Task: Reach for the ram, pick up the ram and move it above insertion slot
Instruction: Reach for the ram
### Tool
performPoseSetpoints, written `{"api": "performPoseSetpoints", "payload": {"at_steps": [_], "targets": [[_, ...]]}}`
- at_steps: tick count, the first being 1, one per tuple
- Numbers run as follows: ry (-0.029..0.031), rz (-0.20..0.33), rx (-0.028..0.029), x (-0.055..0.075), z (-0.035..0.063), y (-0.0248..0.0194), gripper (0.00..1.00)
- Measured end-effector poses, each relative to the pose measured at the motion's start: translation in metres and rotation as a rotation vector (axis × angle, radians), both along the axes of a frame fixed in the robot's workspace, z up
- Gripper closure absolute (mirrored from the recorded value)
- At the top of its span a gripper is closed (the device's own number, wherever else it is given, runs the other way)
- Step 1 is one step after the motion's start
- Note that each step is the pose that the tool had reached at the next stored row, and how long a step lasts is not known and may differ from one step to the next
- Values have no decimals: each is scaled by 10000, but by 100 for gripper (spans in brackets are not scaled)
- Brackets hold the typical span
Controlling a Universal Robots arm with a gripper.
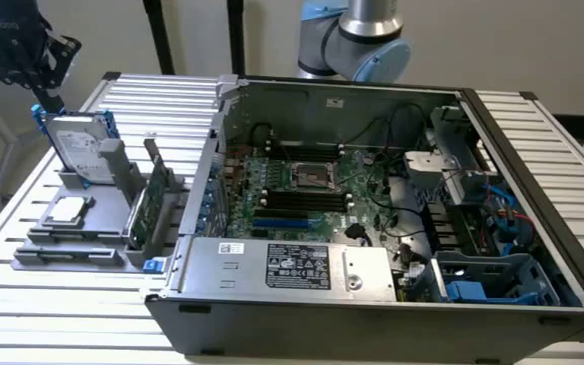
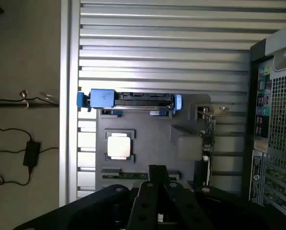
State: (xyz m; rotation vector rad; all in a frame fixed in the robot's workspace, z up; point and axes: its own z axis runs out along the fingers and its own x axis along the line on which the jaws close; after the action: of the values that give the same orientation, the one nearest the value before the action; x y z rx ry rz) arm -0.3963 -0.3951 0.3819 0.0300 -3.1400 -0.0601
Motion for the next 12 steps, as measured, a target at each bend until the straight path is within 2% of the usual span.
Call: {"api": "performPoseSetpoints", "payload": {"at_steps": [12], "targets": [[0, 0, 0, 0, 0, 0, 89]]}}
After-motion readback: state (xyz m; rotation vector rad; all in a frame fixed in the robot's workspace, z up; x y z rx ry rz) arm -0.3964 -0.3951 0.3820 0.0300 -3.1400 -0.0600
